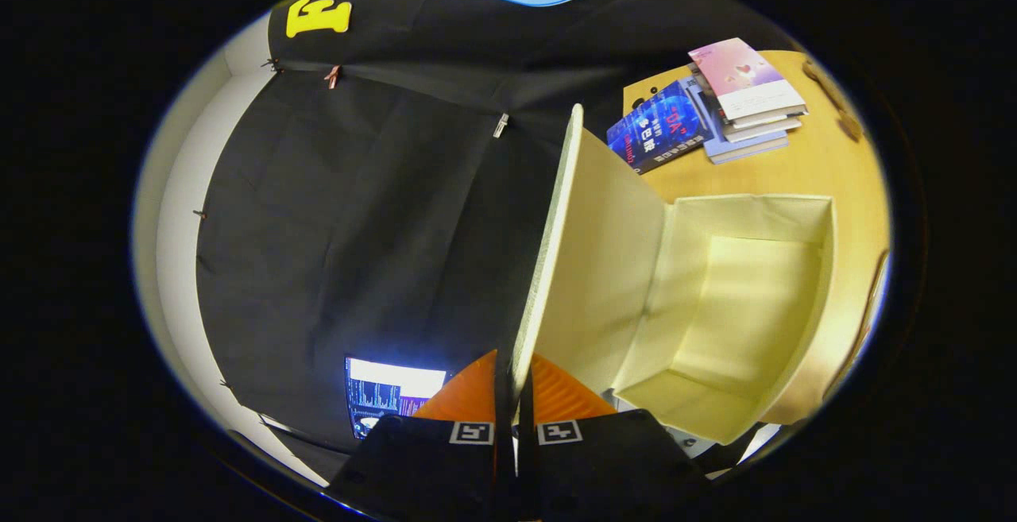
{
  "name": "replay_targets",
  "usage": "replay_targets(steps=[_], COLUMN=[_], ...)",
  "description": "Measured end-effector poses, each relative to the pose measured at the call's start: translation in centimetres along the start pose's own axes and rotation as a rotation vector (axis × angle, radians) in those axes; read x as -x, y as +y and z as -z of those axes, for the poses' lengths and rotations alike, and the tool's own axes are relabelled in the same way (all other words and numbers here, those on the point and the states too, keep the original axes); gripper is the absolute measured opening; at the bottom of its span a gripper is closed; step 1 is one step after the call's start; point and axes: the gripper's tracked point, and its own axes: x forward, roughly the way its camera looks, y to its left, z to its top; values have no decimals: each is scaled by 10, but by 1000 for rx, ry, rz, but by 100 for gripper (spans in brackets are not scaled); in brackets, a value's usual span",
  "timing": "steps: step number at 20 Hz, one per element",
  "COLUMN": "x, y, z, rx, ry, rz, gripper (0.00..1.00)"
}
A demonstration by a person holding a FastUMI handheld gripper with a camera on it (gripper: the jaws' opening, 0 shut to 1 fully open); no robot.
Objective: Open the storage box then place both shoes into the box .Put the left shoe in first, then the right shoe, with the right side of both shoes facing outward in a uniform manner.
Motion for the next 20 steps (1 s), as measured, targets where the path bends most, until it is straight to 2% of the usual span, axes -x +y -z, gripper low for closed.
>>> replay_targets(steps=[8, 10, 11, 14, 15, 17, 20], x=[-110, -128, -133, -133, -118, -86, -12], y=[23, 18, 15, -5, -17, -40, -77], z=[7, 3, -2, -15, -16, -23, -32], rx=[4, 17, 22, 51, 75, 139, 248], ry=[1, -35, -47, -81, -101, -146, -232], rz=[46, 67, 75, 112, 144, 202, 309], gripper=[7, 11, 22, 80, 99, 98, 98])
